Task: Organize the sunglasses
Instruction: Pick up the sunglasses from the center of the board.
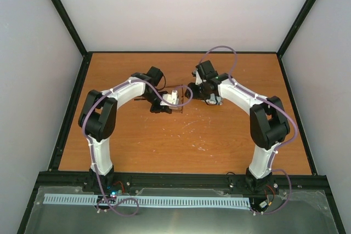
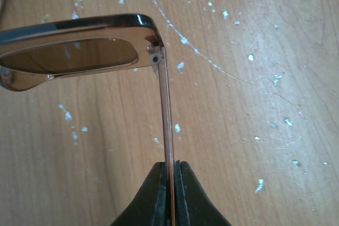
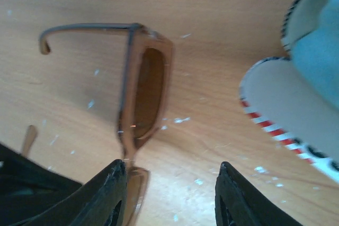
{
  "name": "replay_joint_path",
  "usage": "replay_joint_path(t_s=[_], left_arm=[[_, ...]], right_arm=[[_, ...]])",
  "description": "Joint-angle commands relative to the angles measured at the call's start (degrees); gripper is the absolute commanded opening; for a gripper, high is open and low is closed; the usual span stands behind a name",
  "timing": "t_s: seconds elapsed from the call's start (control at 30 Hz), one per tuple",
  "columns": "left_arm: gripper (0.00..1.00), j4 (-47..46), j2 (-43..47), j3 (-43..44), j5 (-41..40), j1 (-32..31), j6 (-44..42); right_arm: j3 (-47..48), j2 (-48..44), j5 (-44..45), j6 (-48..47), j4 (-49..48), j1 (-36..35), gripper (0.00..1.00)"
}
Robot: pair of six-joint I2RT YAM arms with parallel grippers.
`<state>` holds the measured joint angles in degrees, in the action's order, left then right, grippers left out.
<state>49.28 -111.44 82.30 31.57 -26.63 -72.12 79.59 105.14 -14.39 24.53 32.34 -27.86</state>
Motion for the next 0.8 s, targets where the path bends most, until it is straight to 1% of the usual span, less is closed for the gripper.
replay_joint_path(t_s=[0.0, 0.17, 0.4, 0.57, 0.67, 0.77], left_arm=[[0.01, -1.66, 2.8, -1.9, 1.66, -0.41, 1.51], [0.0, -2.95, 2.76, -2.49, 1.3, -0.81, 2.2], [0.01, -3.8, 2.82, -1.16, 1.83, -1.73, 3.42], [0.0, -3.66, 2.8, -0.43, 2.26, -2.1, 3.74], [0.01, -3.5, 2.8, -0.06, 2.35, -2.19, 3.82], [0.01, -3.49, 2.89, 0.12, 2.5, -2.25, 3.82]], right_arm=[[1.28, -0.31, -6.9, 3.46, -1.15, -1.32, 0.46], [1.9, -0.31, -7.6, 3.29, 0.1, -3.05, 0.47], [5.07, 3.1, -3.28, 2.98, 4.04, -5.32, 0.47], [9.8, 6.3, 0.59, 1.93, 8.61, -6.3, 0.46], [11.88, 7.63, 2.79, 1.44, 10.81, -6.67, 0.42], [12.95, 8.36, 4.07, 1.31, 11.47, -6.81, 0.41]])
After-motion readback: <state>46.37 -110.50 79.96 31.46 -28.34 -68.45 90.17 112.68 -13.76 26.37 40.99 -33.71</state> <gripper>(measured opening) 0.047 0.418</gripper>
